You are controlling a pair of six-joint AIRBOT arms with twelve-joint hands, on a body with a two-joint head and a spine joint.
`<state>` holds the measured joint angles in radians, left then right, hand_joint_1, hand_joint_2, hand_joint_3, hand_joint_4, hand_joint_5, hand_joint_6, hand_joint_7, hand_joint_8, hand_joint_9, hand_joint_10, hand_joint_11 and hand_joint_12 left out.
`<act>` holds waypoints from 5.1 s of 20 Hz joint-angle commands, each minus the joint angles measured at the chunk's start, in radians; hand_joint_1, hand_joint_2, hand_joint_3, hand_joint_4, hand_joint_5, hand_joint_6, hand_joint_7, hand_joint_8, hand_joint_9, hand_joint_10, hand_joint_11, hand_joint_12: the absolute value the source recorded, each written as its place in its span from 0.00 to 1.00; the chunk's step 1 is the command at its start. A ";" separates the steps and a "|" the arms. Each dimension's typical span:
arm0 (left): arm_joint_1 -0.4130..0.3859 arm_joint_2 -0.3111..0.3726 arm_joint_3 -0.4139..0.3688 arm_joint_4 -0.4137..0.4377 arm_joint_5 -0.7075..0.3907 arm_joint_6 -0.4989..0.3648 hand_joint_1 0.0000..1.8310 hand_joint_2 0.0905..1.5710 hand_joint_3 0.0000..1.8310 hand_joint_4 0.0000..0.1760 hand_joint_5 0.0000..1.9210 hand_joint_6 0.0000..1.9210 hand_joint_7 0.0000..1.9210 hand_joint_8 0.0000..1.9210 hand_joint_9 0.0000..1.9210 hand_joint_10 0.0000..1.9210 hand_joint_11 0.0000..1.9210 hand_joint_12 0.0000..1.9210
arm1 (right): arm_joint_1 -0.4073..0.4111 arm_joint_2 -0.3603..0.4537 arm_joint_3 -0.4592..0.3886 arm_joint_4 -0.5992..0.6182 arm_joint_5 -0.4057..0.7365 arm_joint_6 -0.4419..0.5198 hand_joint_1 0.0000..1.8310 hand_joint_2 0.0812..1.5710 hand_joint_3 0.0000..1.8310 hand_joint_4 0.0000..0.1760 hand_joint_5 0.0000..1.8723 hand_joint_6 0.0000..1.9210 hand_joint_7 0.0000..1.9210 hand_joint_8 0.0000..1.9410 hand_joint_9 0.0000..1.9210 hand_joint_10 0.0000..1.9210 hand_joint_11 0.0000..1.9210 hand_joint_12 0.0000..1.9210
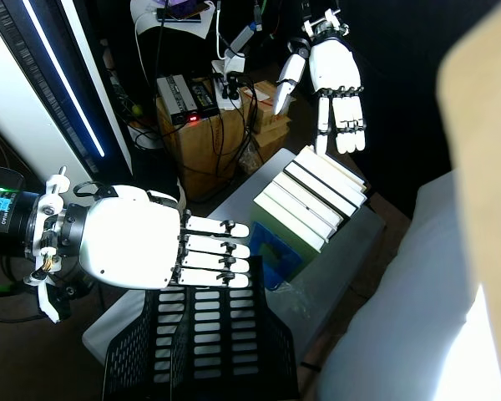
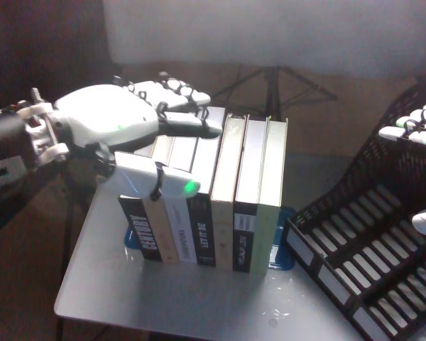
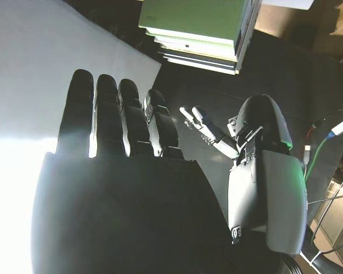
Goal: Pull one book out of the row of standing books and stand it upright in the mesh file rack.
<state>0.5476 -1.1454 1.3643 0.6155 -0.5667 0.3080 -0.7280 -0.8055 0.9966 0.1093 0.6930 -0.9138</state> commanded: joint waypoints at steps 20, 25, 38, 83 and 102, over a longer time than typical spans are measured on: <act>-0.049 -0.153 0.100 0.194 0.151 -0.066 0.02 0.72 0.00 0.72 0.25 0.01 0.00 0.00 0.00 0.00 0.00 0.00 | -0.029 -0.018 0.004 0.038 0.133 0.014 0.13 0.74 0.00 0.20 0.00 0.00 0.00 0.00 0.00 0.00 0.00 0.00; -0.048 -0.167 0.104 0.247 0.168 -0.090 0.02 0.71 0.00 0.74 0.31 0.01 0.00 0.00 0.00 0.00 0.00 0.00 | -0.036 -0.020 0.004 0.044 0.137 0.016 0.12 0.74 0.00 0.24 0.00 0.00 0.00 0.00 0.00 0.00 0.00 0.00; -0.021 -0.124 0.026 0.454 0.178 -0.165 0.02 0.73 0.00 0.28 0.31 0.00 0.00 0.00 0.00 0.00 0.00 0.00 | -0.060 -0.023 0.003 0.062 0.157 0.030 0.12 0.74 0.00 0.17 0.00 0.00 0.00 0.00 0.00 0.00 0.00 0.00; 0.152 0.131 -0.228 0.150 -0.272 -0.130 0.36 0.81 0.00 0.00 0.14 0.00 0.00 0.00 0.00 0.00 0.00 0.00 | -0.092 -0.005 -0.021 0.093 0.172 0.038 0.17 0.76 0.00 0.14 0.00 0.00 0.00 0.00 0.00 0.00 0.00 0.00; 0.375 0.263 -0.153 -0.826 -0.506 0.317 0.26 0.82 0.00 0.01 0.00 0.00 0.00 0.00 0.00 0.00 0.00 0.00 | 0.287 -0.058 0.025 -0.718 -0.148 0.419 0.30 0.67 0.00 0.30 0.00 0.00 0.00 0.00 0.00 0.00 0.00 0.00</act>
<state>0.9325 -0.8909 1.2079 -0.1997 -0.9398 0.6277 -0.4274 -0.8825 1.0271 -0.6724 0.4713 -0.4732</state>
